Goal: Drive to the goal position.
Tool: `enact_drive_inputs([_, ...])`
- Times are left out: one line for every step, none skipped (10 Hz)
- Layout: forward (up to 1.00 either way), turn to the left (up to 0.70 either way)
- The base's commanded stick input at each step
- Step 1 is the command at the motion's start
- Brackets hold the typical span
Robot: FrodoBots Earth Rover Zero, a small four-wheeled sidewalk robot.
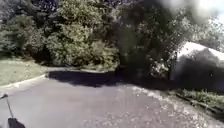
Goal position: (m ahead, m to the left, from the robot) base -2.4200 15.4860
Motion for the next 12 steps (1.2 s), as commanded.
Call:
enact_drive_inputs([1.00, 0.00])
enact_drive_inputs([0.75, 0.00])
enact_drive_inputs([0.32, 0.00])
enact_drive_inputs([0.00, 0.00])
enact_drive_inputs([0.00, 0.00])
enact_drive_inputs([0.00, 0.00])
enact_drive_inputs([0.00, 0.00])
enact_drive_inputs([0.00, 0.00])
enact_drive_inputs([0.00, 0.00])
enact_drive_inputs([0.00, 0.00])
enact_drive_inputs([0.00, 0.00])
enact_drive_inputs([0.00, 0.00])
